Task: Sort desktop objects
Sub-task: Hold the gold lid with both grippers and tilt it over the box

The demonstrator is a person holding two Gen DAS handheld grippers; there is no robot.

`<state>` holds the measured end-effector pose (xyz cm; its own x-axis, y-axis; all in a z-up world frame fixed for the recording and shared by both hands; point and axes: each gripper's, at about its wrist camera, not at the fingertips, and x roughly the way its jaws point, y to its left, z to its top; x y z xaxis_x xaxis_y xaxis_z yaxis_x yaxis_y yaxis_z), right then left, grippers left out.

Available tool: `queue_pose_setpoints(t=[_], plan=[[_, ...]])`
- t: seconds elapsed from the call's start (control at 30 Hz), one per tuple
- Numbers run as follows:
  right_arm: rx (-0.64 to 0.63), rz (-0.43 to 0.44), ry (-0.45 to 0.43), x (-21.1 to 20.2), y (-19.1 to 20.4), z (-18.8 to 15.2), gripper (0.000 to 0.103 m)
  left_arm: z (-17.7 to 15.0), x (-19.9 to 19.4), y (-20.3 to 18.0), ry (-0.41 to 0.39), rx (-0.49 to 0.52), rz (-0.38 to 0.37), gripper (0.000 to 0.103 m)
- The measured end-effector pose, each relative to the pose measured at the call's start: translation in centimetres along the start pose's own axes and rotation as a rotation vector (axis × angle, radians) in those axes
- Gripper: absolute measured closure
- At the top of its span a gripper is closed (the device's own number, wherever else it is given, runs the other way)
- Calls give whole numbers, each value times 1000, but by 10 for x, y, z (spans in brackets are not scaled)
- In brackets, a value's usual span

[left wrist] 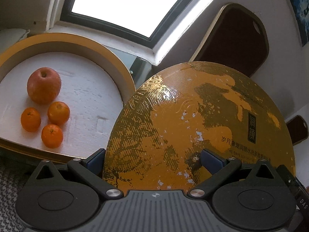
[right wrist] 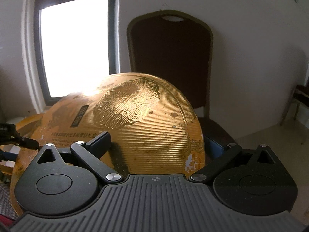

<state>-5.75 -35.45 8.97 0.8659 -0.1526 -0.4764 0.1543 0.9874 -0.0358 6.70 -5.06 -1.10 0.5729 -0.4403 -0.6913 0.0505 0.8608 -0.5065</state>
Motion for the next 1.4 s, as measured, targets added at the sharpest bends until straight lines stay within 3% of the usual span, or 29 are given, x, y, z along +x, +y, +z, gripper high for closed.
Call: queue_pose_setpoints(t=[0.43, 0.73, 1.13, 1.4], plan=[[-15, 11, 15, 9, 7, 3, 3, 2, -4, 14, -10, -36, 6, 2], [-71, 68, 3, 29, 44, 20, 3, 16, -23, 51, -59, -106, 32, 2], [-77, 292, -35, 78, 128, 38, 3, 39, -90, 110, -255, -120, 214, 3], [-45, 443, -37, 123, 191, 39, 3, 59, -115, 141, -329, -133, 339, 3]])
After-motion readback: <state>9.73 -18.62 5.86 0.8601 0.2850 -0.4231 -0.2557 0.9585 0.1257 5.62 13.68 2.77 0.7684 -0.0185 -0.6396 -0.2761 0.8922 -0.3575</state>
